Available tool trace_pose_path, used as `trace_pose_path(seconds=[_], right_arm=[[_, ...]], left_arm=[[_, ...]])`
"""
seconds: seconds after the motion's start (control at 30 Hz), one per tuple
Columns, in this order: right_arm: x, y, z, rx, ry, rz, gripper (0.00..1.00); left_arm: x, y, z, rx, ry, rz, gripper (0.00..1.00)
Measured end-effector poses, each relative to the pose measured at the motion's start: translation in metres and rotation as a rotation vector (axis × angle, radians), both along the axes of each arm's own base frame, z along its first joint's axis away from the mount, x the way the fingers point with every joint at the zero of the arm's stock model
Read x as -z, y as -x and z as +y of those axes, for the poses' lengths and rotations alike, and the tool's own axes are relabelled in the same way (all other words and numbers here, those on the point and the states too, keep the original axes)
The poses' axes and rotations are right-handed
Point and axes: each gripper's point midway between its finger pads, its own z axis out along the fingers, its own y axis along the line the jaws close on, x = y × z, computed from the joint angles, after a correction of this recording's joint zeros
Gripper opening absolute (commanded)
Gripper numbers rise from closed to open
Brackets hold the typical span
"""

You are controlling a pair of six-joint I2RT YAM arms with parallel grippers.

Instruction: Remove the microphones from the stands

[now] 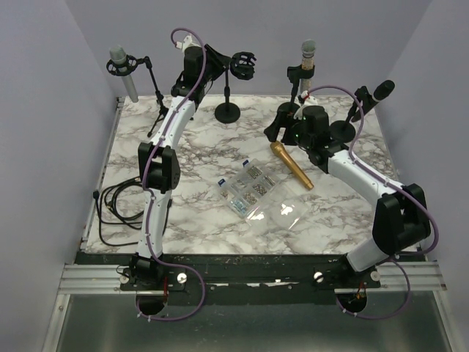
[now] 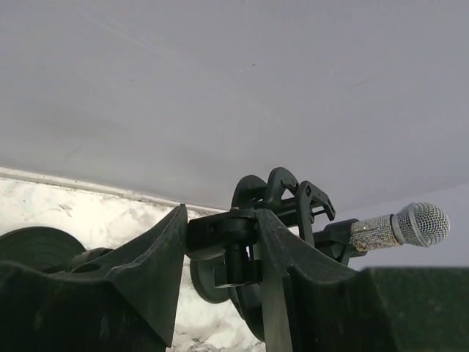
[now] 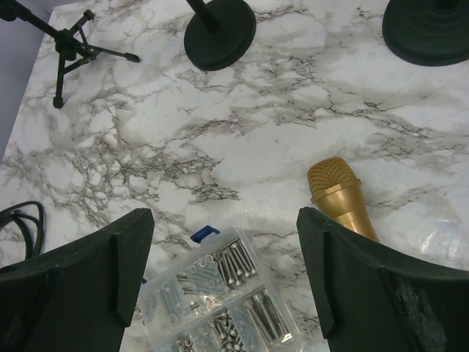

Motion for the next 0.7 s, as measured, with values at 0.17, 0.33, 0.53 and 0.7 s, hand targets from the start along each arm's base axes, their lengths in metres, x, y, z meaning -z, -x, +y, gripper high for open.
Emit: trace_pose_path(seconds=[0.17, 0.33, 0.53, 0.7], right_arm=[[0.010, -0.004, 0.002, 0.001, 0.005, 0.013, 0.88], [0.021, -0.027, 0.013, 0.005, -0.008, 0.040, 0.88], [-0.046, -0.089, 0.047, -0.017, -0.096, -0.094, 0.89], [-0.124, -0.131, 0.073, -0.030, -0.113, -0.282, 0.89]], left_arm=[[0.000, 0.002, 0.000, -0.002, 0.006, 0.017, 0.31], [-0.002, 0.003, 0.000, -0.001, -0.012, 0.023, 0.38], [0.002, 0.006, -0.001, 0.032, -0.027, 0.029, 0.54], [0.004, 0.015, 0.000, 0.085, -0.044, 0.071, 0.77]])
